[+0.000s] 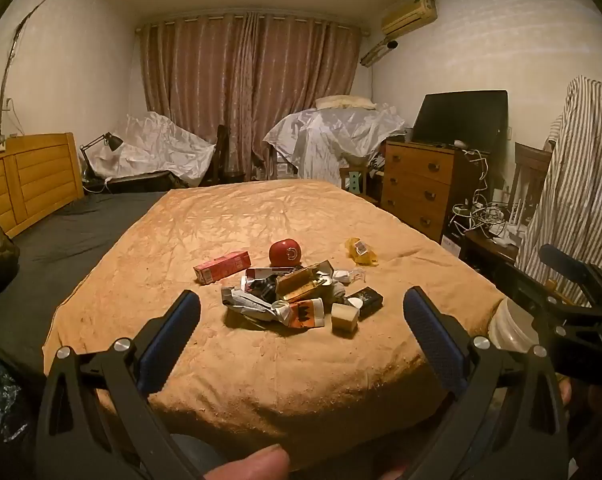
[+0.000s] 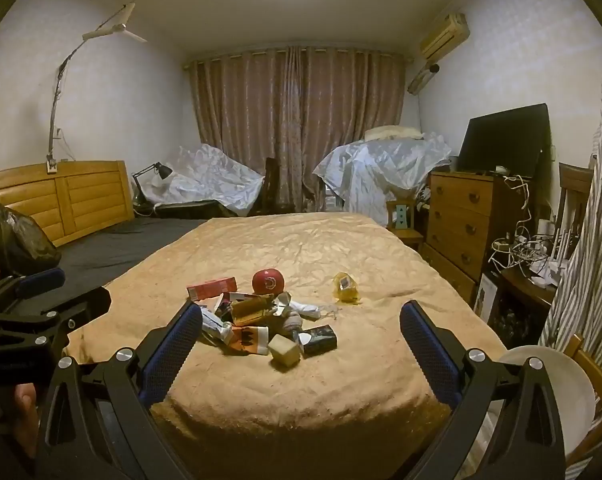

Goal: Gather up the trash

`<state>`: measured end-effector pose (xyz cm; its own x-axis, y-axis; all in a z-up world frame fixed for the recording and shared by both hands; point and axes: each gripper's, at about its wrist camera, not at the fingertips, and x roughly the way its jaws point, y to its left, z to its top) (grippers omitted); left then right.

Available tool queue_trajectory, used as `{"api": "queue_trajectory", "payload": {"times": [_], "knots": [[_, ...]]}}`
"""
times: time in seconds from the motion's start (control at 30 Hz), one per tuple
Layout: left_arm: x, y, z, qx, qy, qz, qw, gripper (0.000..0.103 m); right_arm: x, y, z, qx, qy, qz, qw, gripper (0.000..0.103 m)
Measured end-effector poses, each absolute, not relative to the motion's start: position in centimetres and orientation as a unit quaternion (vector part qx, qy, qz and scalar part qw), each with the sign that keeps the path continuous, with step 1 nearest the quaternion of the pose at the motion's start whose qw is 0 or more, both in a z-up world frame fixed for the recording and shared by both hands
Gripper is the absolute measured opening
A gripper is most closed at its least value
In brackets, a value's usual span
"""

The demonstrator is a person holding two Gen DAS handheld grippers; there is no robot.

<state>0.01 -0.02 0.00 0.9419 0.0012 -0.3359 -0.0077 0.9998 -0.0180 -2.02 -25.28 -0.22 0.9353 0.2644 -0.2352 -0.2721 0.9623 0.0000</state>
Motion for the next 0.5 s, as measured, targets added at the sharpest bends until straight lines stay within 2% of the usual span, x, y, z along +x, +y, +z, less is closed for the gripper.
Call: {"api": "queue_trajectory", "payload": {"times": [0.5], "knots": [[-0.13,0.05,0.17,-0.007,0.171,0.002,0.985,0.098,-2.05,-25.29,-0.24,-0.011,0.12,0.139,0.983,0.099]]}}
